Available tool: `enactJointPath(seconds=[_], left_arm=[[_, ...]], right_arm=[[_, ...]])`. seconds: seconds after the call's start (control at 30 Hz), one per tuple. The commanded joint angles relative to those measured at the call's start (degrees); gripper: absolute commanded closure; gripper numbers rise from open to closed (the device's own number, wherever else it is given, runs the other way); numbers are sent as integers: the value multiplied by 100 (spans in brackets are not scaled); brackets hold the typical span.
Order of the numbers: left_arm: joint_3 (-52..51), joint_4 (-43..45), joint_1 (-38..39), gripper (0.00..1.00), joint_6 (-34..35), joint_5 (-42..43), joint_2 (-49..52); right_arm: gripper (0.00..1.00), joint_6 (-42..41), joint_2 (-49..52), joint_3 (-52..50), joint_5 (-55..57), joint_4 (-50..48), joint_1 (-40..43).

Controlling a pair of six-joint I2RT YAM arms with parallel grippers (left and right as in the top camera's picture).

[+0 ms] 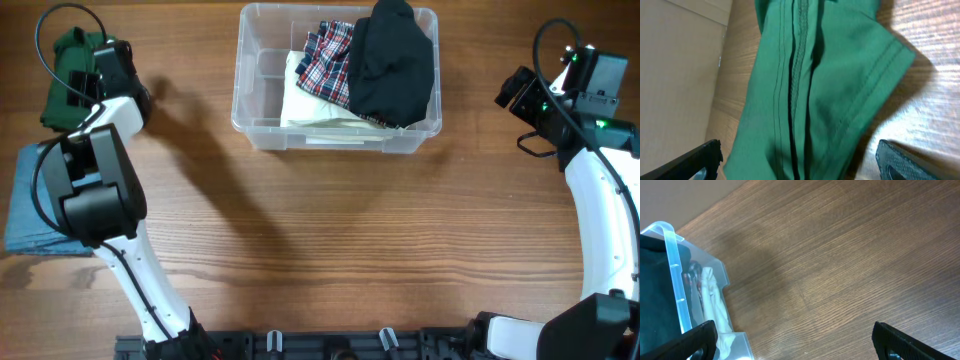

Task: Pack container
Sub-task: 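Lower the left gripper onto the green cloth and grasp it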

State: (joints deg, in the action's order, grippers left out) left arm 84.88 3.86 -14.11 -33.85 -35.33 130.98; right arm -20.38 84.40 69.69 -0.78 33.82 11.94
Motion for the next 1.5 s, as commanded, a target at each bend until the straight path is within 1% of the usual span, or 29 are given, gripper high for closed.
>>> enactJointPath(seconds=[0.0, 0.6, 0.7, 0.73, 0.77, 0.87, 0.93, 1.03, 1.1, 1.2, 1.23, 1.3, 1.4, 1.47], left_arm=[[-48, -33, -90, 0, -175, 142, 575], [-48, 223, -514, 0, -195, 149, 1038], [-50, 238, -514, 2, -195, 146, 1139], [-50, 243, -511, 5, -195, 149, 1174], [-50, 243, -501, 12, -192, 151, 1189], [-50, 243, -472, 39, -170, 146, 1198], [-48, 328, -437, 52, -173, 116, 1198], [-48, 398, -396, 61, -173, 90, 1198], [-48, 463, -343, 63, -170, -9, 1198], [-48, 640, -262, 68, -170, -273, 1198], [-48, 732, -234, 69, -166, -389, 1198], [-46, 918, -184, 75, -74, -688, 1196], [-2, 1246, -103, 88, 144, -1364, 1169], [68, 1248, -52, 91, 164, -1565, 1117]], right_arm=[[0, -68, 59, -2, 120, -15, 2], [0, -70, 59, -2, 120, -15, 2], [0, -70, 59, -2, 120, -15, 2], [0, -70, 59, -2, 120, -15, 2], [0, -70, 59, -2, 120, -15, 2], [0, -70, 59, -2, 120, -15, 2], [0, -68, 59, -2, 120, -15, 2], [0, -68, 59, -2, 120, -15, 2], [0, -70, 59, -2, 120, -15, 2], [0, -70, 59, -2, 120, -15, 2], [0, -72, 59, -2, 120, -15, 2], [0, -70, 59, -2, 120, -15, 2], [0, -70, 59, -2, 120, -15, 2], [0, -70, 59, -2, 120, -15, 2]])
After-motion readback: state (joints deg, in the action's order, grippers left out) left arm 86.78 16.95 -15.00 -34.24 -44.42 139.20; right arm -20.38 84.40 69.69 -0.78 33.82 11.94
